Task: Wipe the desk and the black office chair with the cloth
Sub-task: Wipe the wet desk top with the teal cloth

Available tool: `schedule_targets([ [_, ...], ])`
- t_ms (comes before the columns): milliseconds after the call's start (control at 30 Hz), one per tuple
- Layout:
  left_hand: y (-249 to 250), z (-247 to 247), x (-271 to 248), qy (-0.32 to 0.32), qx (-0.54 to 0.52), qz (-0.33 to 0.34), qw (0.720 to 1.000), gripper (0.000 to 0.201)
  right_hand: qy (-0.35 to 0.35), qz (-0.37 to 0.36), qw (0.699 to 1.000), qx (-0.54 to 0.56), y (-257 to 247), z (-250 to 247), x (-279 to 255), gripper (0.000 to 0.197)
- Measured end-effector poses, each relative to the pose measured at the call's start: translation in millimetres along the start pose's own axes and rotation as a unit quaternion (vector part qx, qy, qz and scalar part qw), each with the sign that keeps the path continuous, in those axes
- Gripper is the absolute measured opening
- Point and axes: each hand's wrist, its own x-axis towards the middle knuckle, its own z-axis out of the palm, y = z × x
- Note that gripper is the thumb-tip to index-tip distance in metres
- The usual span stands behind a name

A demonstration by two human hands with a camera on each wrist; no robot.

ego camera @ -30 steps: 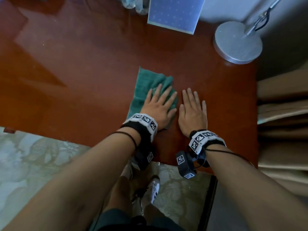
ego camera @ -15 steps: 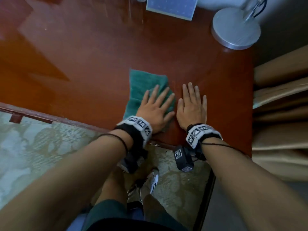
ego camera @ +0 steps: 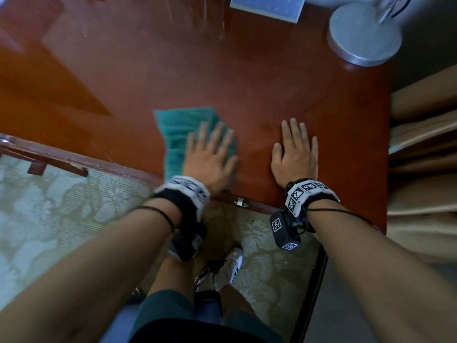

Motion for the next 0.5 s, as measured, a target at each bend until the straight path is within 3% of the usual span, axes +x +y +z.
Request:
schedule_targets([
  [100, 55.1, 6.1, -7.1, -0.023, -0.006, 0.096, 0.995, 0.061, 0.01, -0.012, 1.0, 0.003, 4.9, -0.1, -2.1, 0.06],
  [200, 33.1, 3.6, -4.6, -0.004, -0.004, 0.122, 0.993, 0.059, 0.024, -0.02, 0.999, 0.018, 9.2, -0.4, -2.9, 0.06],
  [367, -74.7, -4.6, -9.5, 0.037, -0.006, 0.007, 0.999, 0.064, 0.001, -0.002, 1.0, 0.003, 2.9, -3.8, -4.0, 0.06],
  [500, -112.9, -6.6, -10.0, 0.04, 0.014, -0.016, 0.999, 0.063, 0.006, -0.008, 1.0, 0.0, -28.6, -1.7, -4.1, 0.062],
])
